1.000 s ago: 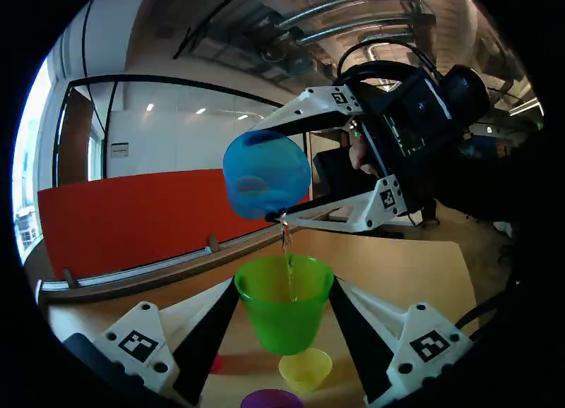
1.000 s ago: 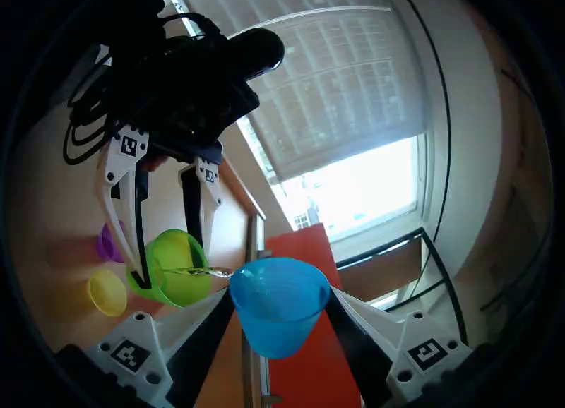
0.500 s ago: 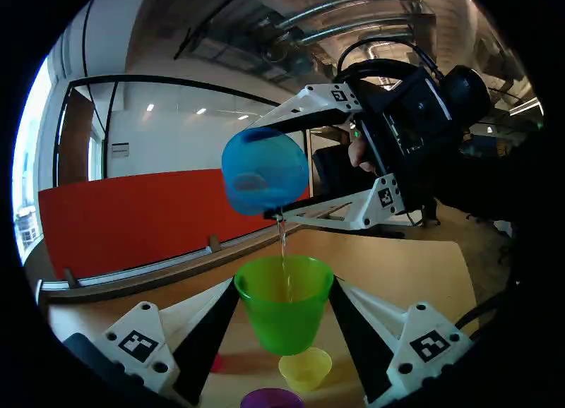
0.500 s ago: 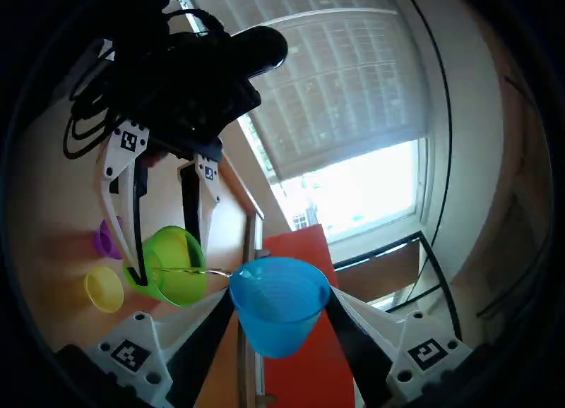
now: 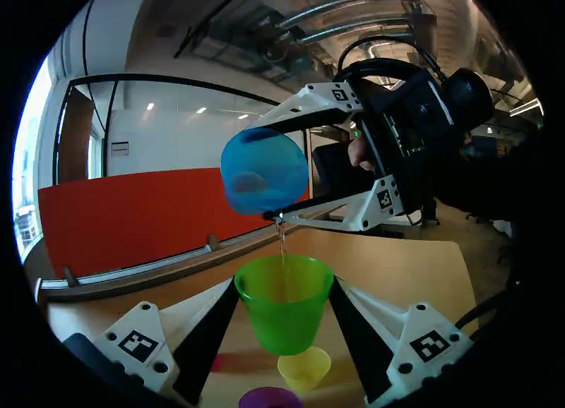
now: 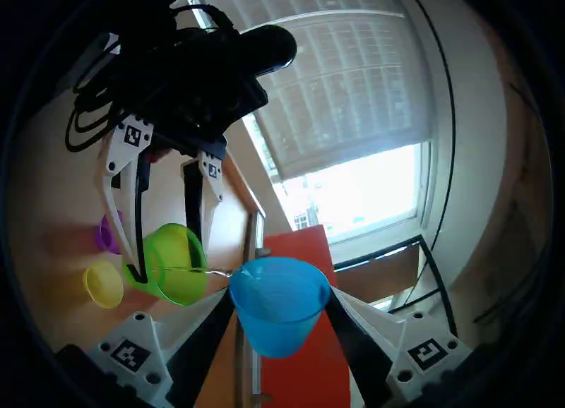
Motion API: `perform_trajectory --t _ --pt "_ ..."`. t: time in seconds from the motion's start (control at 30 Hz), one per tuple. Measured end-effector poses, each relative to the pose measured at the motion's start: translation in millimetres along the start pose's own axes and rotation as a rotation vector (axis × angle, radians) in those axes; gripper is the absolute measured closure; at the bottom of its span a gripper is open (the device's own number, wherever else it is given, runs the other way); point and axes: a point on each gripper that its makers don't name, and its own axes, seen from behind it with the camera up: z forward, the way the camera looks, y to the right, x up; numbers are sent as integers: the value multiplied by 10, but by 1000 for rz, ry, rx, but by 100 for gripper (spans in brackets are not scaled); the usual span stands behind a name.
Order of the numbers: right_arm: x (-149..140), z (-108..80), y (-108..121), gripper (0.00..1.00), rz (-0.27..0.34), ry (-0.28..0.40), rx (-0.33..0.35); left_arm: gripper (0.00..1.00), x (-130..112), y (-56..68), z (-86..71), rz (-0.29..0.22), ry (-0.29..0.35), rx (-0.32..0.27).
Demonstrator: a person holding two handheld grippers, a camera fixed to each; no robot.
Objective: Pour water
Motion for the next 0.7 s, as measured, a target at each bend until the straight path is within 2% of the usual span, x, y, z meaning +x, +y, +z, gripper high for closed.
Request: perform_trajectory --t 0.7 --pt "-24 33 48 9 -34 -6 -8 12 9 -9 -17 -1 1 3"
